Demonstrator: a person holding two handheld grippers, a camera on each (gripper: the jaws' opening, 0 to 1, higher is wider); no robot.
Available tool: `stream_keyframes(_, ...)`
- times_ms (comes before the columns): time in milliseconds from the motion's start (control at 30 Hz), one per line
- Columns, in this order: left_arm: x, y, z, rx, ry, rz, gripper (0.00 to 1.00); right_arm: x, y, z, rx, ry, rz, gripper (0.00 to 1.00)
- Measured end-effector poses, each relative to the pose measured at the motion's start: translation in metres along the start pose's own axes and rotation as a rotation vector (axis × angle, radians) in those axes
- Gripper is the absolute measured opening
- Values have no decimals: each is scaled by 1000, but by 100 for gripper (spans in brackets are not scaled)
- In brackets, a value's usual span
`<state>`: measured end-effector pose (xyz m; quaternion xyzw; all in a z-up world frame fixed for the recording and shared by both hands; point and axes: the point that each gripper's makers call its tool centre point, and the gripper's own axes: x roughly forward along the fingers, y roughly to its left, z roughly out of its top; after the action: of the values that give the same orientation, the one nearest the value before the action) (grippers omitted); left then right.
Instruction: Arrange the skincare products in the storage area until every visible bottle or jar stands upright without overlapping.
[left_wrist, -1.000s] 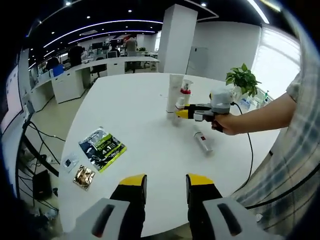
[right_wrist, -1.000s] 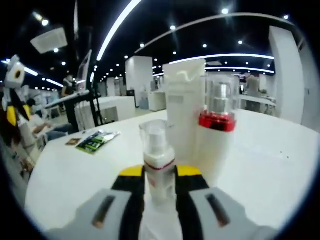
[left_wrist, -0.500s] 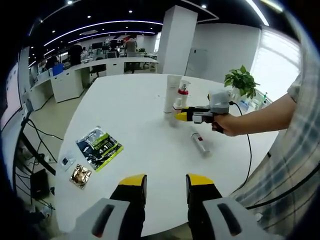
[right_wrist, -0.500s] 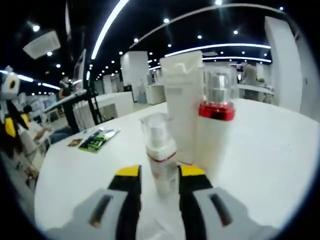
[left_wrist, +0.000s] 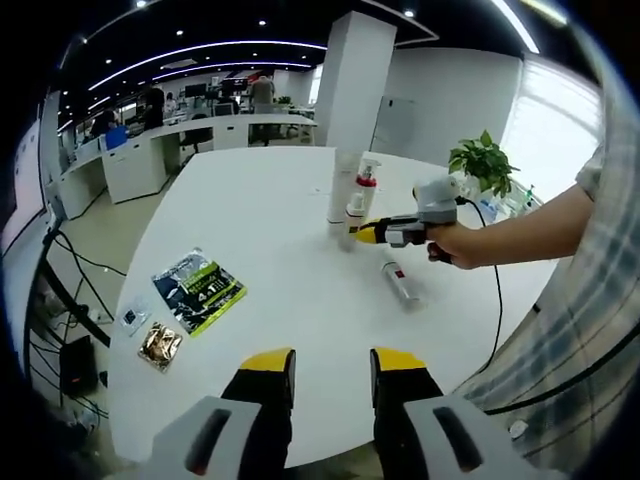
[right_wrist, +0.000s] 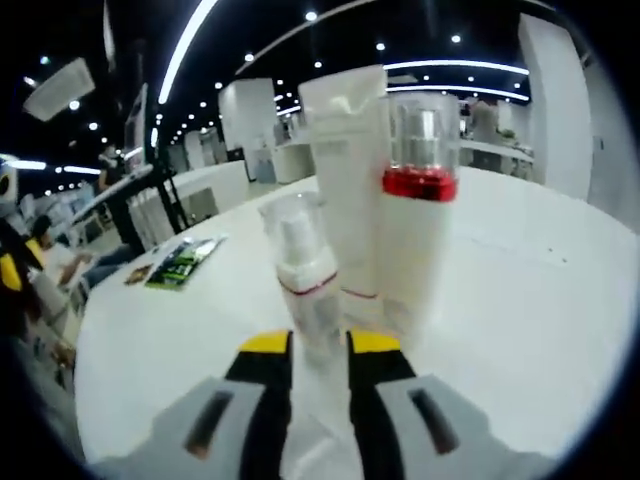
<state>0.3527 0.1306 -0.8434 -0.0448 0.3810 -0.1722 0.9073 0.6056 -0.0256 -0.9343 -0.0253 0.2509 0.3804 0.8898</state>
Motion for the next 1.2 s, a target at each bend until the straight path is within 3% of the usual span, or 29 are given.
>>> stream_keyframes(333, -2, 2, -3, -9, -6, 5, 30, 2, 3, -5, 60, 50, -10, 15)
stream_keyframes(867, -9, 11, -8, -21, -7, 22, 29, 11, -3, 6, 26, 54, -21, 12)
stream_keyframes(1200, -6, 5, -8, -23, -14, 10, 30, 11, -11, 8, 21, 59, -25, 12)
